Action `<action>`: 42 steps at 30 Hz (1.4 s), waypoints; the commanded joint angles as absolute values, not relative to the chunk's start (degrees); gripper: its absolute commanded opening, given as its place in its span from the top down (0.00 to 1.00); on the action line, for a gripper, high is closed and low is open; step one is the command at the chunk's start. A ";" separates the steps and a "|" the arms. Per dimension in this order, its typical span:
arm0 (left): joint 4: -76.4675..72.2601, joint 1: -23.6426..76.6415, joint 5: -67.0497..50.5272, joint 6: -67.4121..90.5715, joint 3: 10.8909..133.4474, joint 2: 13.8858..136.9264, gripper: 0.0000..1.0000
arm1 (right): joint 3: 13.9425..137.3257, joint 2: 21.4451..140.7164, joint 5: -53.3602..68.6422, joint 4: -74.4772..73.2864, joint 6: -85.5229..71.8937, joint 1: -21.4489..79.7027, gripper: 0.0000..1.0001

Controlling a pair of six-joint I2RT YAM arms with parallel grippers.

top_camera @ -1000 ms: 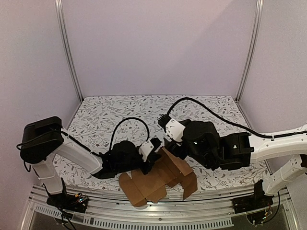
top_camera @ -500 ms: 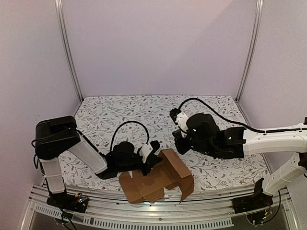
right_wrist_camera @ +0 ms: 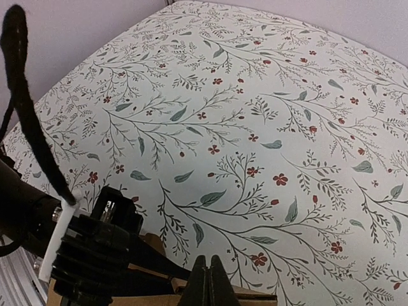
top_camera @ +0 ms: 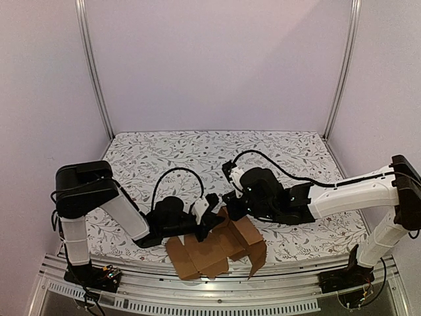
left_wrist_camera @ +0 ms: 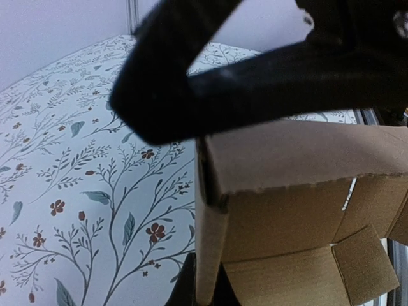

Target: Fold the paper box

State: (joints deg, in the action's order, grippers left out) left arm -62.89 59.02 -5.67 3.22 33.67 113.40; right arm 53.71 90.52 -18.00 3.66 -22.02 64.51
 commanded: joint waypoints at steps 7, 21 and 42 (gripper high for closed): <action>-63.95 58.21 -6.54 5.43 31.86 116.71 0.93 | 47.11 100.68 -13.47 13.69 -31.24 65.26 1.00; -64.60 58.23 -6.40 6.98 30.55 115.15 0.87 | 46.10 101.40 -23.58 10.68 -28.67 72.26 1.00; -65.63 58.29 -5.47 5.99 28.45 112.06 1.00 | 48.25 96.86 -31.59 6.23 -27.08 75.70 1.00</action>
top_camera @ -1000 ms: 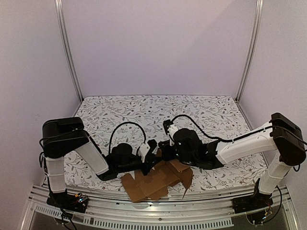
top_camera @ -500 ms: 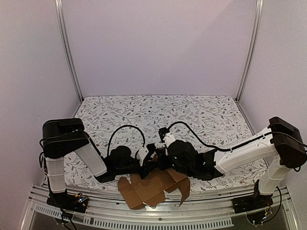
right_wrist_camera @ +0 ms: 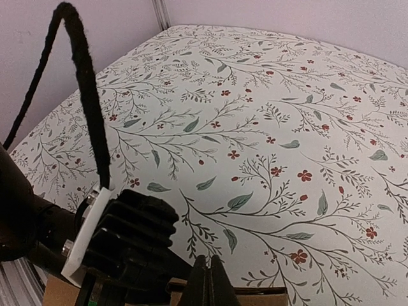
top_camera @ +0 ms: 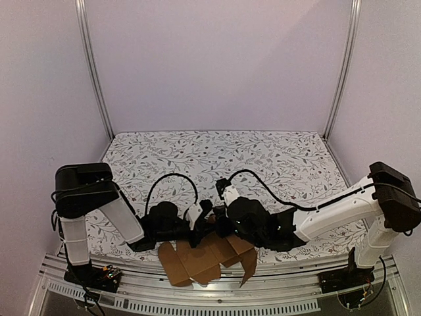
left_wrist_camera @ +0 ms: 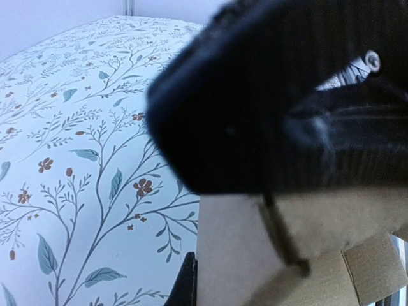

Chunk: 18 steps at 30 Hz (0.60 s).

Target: Fold the paper box

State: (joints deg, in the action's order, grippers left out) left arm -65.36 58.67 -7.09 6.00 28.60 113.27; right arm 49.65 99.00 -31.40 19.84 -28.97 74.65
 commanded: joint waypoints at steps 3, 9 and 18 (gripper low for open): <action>-65.19 58.37 -5.30 5.55 28.65 112.05 1.00 | 48.43 92.95 -32.52 6.07 -26.19 75.03 1.00; -64.89 58.39 -5.07 5.03 28.89 112.28 1.00 | 48.58 84.62 -33.57 5.46 -23.86 74.03 1.00; -64.69 58.45 -5.40 5.12 29.40 112.47 1.00 | 51.06 84.06 -31.77 6.16 -23.11 71.46 1.00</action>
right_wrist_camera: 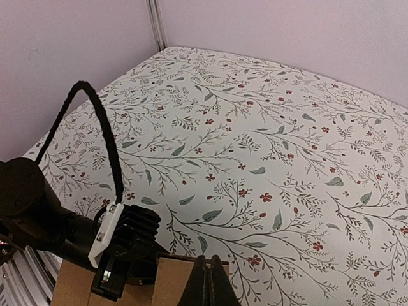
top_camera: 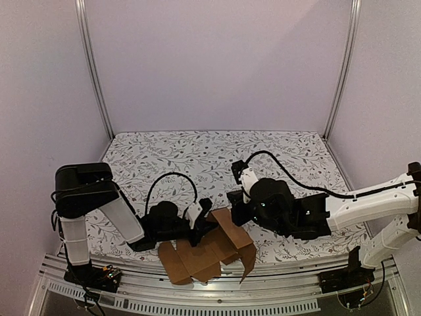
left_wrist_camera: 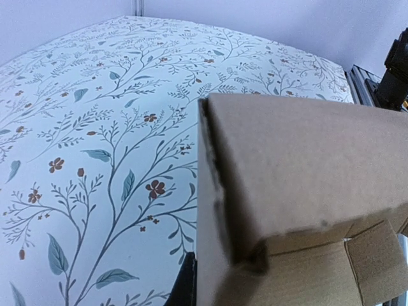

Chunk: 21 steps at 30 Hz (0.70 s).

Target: Fold the paper box

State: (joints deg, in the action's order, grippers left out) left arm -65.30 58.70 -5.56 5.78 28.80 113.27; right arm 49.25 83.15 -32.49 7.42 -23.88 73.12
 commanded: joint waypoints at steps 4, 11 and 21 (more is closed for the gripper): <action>-64.69 58.45 -5.61 5.19 29.53 112.63 1.00 | 52.31 85.58 -30.28 7.43 -22.74 70.28 1.00; -64.69 58.54 -5.81 5.29 29.67 113.00 1.00 | 54.37 87.78 -28.39 8.70 -21.97 69.32 1.00; -64.10 58.60 -6.02 5.50 30.32 113.91 0.97 | 50.69 99.42 -21.98 20.17 -30.23 70.39 1.00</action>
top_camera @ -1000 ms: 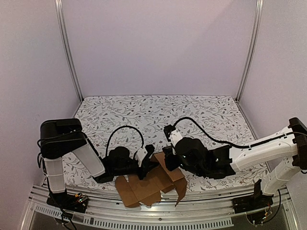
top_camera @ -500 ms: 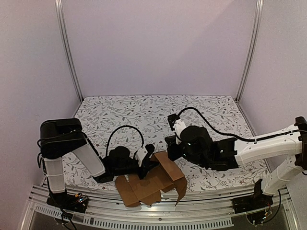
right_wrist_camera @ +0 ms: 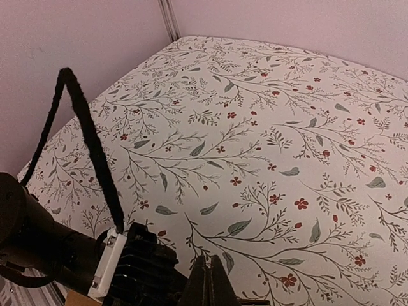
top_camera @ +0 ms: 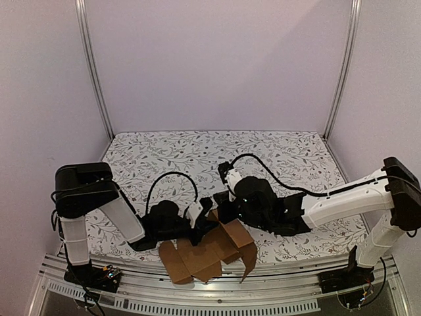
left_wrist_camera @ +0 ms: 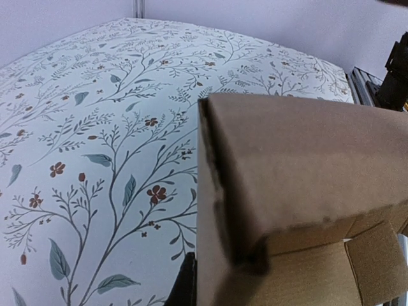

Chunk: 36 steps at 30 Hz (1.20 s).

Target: Fold the paper box

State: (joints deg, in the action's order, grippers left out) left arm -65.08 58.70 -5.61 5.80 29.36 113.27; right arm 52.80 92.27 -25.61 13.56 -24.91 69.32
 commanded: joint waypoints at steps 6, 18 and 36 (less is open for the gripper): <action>-63.84 58.54 -6.20 5.63 30.33 114.36 0.92 | 48.99 109.14 -24.12 20.61 -33.87 73.63 1.00; -62.84 58.54 -5.21 5.09 29.64 111.38 0.86 | 47.29 104.84 -26.46 17.27 -32.05 73.63 1.00; -42.78 58.19 -3.84 1.55 30.38 97.47 0.00 | 47.99 101.05 -28.37 14.16 -29.06 73.65 1.00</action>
State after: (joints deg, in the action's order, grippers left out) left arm -49.54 58.39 -4.32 2.61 29.63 99.48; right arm 49.93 100.64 -29.47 24.03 -30.52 72.97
